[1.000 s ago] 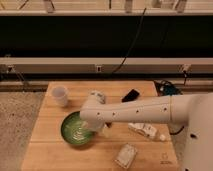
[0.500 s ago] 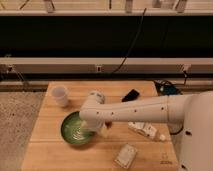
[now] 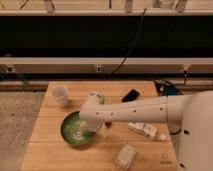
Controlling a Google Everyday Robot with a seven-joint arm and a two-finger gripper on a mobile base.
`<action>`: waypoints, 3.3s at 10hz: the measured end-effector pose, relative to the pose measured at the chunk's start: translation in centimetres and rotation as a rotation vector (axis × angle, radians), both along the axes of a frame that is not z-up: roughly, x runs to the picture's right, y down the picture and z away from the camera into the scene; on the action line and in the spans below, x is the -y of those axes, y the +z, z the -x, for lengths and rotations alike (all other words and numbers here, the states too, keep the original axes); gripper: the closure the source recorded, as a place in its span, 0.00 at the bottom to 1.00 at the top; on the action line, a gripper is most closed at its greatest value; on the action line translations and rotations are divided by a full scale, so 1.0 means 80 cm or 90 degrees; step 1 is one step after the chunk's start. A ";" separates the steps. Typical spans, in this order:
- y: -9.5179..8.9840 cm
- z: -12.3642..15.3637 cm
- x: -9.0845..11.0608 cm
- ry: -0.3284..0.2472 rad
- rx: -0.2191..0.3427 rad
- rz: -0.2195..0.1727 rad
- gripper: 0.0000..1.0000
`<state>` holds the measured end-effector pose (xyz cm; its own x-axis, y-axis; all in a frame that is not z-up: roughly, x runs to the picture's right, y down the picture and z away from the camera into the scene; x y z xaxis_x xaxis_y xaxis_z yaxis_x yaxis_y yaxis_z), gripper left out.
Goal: Drag the ceramic bowl in a circle
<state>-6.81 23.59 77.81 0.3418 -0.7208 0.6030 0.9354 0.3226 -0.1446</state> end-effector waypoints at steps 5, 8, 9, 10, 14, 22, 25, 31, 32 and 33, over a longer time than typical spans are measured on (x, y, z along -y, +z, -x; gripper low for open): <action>0.003 0.007 -0.004 0.004 0.013 0.002 0.38; 0.004 0.011 -0.007 0.006 0.019 0.002 0.53; 0.005 0.012 -0.007 0.007 0.022 0.001 0.61; 0.006 0.013 -0.004 0.007 0.024 -0.002 0.73; 0.011 0.023 0.014 0.006 0.030 -0.005 0.97; 0.007 0.024 0.036 0.008 0.039 -0.009 0.97; 0.000 0.023 0.032 0.003 0.042 -0.010 0.97; -0.014 0.019 0.030 -0.001 0.048 -0.014 0.97; -0.017 0.023 0.029 -0.003 0.051 -0.017 0.97; -0.020 0.026 0.028 -0.003 0.053 -0.018 0.97</action>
<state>-8.92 21.37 76.24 0.2878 -0.7394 0.6087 0.9454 0.3209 -0.0572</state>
